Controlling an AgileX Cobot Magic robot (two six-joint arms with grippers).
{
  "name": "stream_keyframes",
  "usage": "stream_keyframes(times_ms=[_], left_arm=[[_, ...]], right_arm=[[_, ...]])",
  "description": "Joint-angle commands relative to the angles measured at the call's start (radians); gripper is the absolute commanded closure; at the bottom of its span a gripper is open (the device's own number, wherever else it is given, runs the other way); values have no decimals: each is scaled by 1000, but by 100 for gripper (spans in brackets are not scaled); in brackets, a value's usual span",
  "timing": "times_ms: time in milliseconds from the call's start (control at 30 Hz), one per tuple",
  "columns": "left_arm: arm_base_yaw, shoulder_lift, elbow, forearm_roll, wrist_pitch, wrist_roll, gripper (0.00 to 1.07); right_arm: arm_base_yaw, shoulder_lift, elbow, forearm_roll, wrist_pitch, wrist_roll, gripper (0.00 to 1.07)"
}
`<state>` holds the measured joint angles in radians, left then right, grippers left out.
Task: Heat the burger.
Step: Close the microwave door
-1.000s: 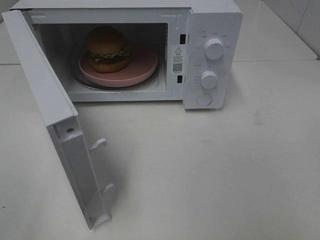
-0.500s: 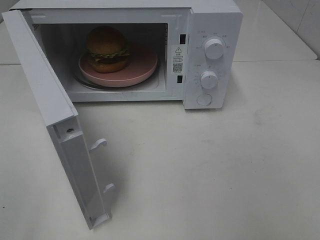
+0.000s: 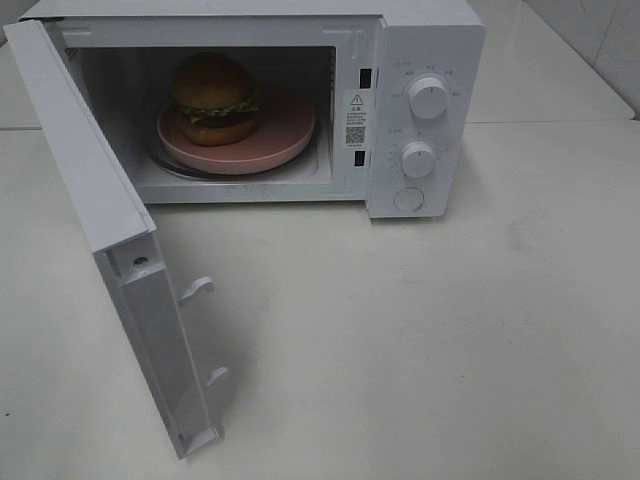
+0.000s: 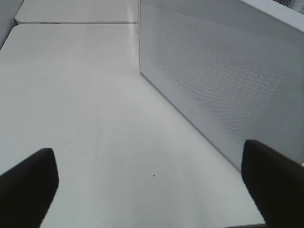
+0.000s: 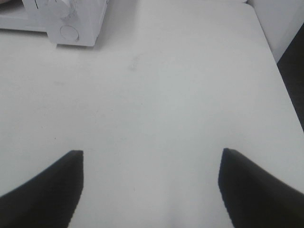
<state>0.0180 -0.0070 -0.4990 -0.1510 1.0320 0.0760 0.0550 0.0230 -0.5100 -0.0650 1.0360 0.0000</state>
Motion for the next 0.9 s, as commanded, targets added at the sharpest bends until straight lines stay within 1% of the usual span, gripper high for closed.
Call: stream_keyframes(times_ms=[33,900], left_arm=[[-4,-20,3,-2,-4,-5,6],[-4,-20,3,-2,-4,-5,6]], right_arm=[[-8,-50,4,-2,-7,0,31],[-8,-54,4,-2,-7,7,31]])
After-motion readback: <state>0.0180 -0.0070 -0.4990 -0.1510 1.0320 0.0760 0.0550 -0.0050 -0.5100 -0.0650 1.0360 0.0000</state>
